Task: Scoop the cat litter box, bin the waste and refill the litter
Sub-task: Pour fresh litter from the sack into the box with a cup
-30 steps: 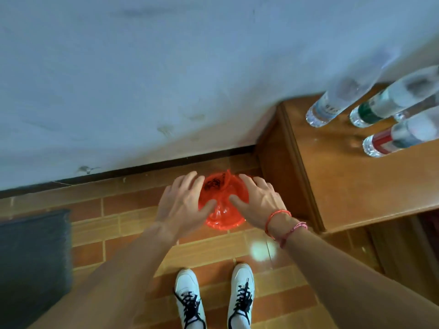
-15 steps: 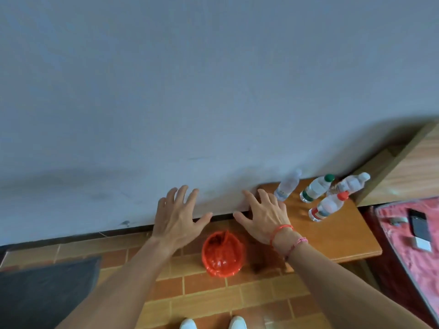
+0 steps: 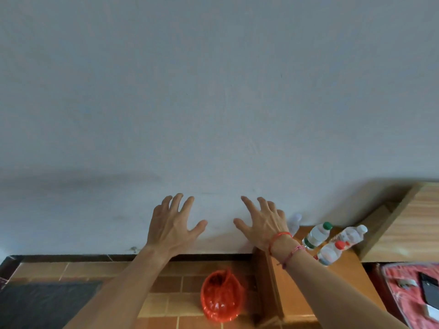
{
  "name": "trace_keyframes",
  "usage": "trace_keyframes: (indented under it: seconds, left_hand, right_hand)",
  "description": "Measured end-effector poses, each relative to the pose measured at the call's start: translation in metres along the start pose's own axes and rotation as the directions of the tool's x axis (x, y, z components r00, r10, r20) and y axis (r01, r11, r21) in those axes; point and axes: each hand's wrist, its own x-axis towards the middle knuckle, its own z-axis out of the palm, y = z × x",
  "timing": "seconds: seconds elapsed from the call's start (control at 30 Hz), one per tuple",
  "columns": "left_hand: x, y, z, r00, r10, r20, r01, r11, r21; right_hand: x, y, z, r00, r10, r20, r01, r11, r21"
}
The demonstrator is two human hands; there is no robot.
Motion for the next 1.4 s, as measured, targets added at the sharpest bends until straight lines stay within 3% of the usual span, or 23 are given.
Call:
trace_keyframes:
  seconds: [0.4, 0.77, 0.97, 1.13, 1.4]
  left_hand:
    - [-0.042, -0.010, -0.035, 0.984, -0.156, -0.084, 0.158, 0.987, 0.016]
    - [-0.160, -0.069, -0.080, 0.902, -0.425, -0.070, 0.430, 0.900, 0.069]
    - [-0.279, -0.104, -0.115, 0.810, -0.577, -0.105, 0.585, 0.807, 0.080]
    - [-0.382, -0.112, -0.145, 0.691, -0.684, -0.234, 0.717, 0.690, 0.100]
    - [-0.505, -0.123, -0.179, 0.429, -0.866, -0.258, 0.903, 0.412, 0.118]
  right_hand:
    - [0.002, -0.031, -0.010, 0.982, -0.189, -0.004, 0.189, 0.982, 0.029]
    - [-0.042, -0.143, -0.006, 0.891, -0.454, 0.016, 0.454, 0.891, 0.031]
    - [-0.107, -0.226, 0.006, 0.777, -0.626, 0.069, 0.628, 0.778, 0.002]
    - [-0.172, -0.295, 0.010, 0.635, -0.768, 0.084, 0.769, 0.639, 0.017]
    - [-0.256, -0.393, 0.009, 0.357, -0.933, 0.039, 0.933, 0.358, 0.031]
